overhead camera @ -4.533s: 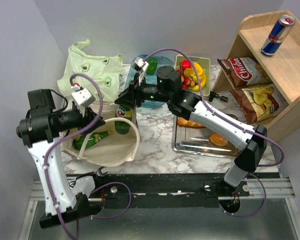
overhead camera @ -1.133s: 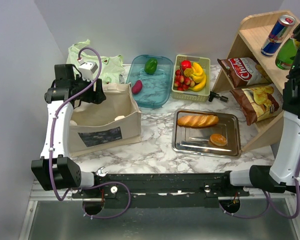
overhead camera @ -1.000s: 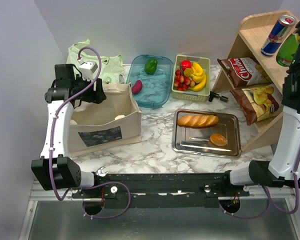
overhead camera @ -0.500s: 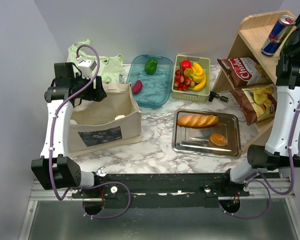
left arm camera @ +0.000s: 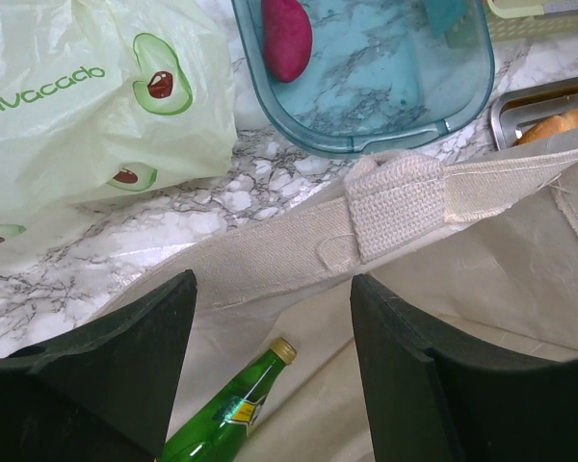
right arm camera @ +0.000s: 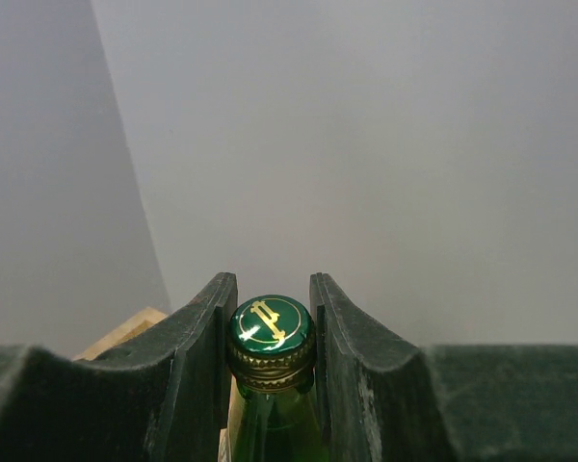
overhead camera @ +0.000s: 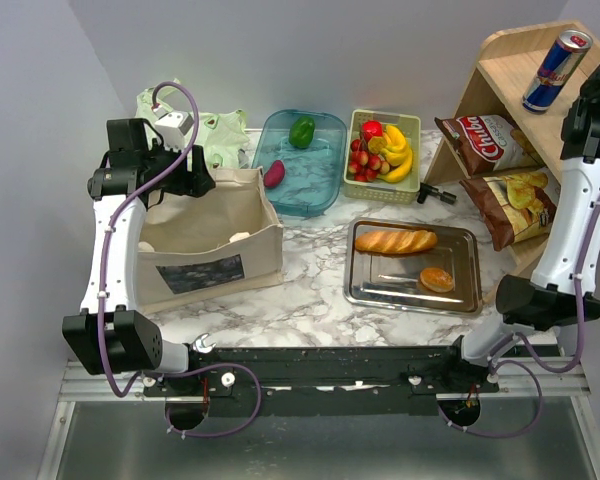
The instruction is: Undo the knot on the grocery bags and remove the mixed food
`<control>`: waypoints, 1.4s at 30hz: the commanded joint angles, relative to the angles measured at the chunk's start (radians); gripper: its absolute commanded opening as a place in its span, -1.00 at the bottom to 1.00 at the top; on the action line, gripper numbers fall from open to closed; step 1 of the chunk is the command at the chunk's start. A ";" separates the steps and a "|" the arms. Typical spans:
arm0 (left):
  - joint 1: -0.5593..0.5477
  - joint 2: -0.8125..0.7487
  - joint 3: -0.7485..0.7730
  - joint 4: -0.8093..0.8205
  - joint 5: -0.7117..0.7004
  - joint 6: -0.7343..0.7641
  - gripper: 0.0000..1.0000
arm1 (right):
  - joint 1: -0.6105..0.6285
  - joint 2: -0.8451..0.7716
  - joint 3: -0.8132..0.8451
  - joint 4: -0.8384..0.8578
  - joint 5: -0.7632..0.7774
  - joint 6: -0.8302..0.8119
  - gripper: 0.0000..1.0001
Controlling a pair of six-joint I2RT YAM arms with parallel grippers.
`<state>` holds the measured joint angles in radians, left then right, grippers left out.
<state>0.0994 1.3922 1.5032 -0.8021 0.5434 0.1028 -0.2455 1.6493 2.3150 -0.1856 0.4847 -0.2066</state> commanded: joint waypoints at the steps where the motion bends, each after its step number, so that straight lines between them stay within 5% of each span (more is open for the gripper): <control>1: -0.005 -0.010 0.002 0.007 0.027 -0.003 0.31 | -0.024 0.023 0.055 0.099 -0.021 0.051 -0.99; 7: -0.006 -0.021 -0.014 0.007 0.021 0.003 0.31 | -0.026 0.051 0.053 0.104 -0.025 0.056 -0.95; 13: -0.006 -0.023 -0.014 0.004 0.017 0.005 0.31 | -0.026 0.019 0.011 0.124 -0.050 0.059 0.25; 17: -0.006 -0.014 -0.009 0.004 0.019 0.003 0.31 | -0.026 0.001 -0.008 0.123 -0.075 0.062 0.60; 29: -0.006 -0.006 -0.005 -0.010 0.020 0.017 0.31 | -0.026 -0.116 -0.032 0.049 -0.285 0.120 0.71; 35: -0.006 -0.050 -0.041 -0.061 0.108 0.093 0.32 | -0.027 -0.079 0.155 -0.195 -0.627 0.218 0.79; 42: -0.006 -0.155 -0.124 -0.208 0.295 0.300 0.33 | -0.025 -0.103 0.029 -0.254 -1.117 0.459 0.79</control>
<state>0.0967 1.3090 1.4136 -0.8703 0.6586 0.2413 -0.2684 1.5227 2.4023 -0.3275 -0.2691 0.0788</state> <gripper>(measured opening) 0.664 0.895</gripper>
